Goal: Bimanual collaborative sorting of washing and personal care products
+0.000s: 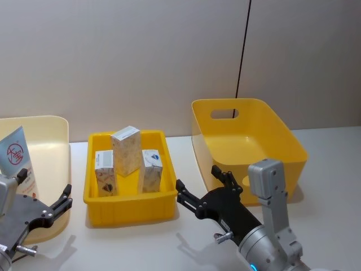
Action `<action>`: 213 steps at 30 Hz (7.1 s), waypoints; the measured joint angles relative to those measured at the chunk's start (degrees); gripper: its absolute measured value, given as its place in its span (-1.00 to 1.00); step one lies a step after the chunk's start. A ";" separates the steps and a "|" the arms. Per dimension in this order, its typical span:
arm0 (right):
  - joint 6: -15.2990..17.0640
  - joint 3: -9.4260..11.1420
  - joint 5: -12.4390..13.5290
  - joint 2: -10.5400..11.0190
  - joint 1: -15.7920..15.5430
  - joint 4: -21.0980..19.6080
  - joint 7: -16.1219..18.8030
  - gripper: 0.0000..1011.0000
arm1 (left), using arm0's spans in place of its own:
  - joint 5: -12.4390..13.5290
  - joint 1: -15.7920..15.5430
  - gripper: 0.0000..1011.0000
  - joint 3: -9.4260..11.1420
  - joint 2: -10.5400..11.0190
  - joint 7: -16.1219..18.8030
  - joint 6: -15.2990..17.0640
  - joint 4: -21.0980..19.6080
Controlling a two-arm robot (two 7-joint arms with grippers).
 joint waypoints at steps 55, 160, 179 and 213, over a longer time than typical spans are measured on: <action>0.00 0.00 0.00 0.00 0.00 0.00 0.00 0.98 | -2.59 0.21 0.98 -3.37 1.35 -2.11 -0.85 0.98; 0.00 0.00 0.00 0.00 0.00 0.00 0.00 0.98 | -18.55 -17.06 -0.60 -10.73 -3.35 -29.43 -7.47 22.73; 0.00 0.00 0.00 0.00 0.00 0.00 0.00 0.98 | -25.95 -18.15 -0.60 -9.33 -2.54 -42.01 -7.10 19.70; 0.00 0.00 0.00 0.00 0.00 0.00 0.00 0.98 | -27.44 -19.62 -0.60 -1.64 -2.44 -52.06 -6.01 20.55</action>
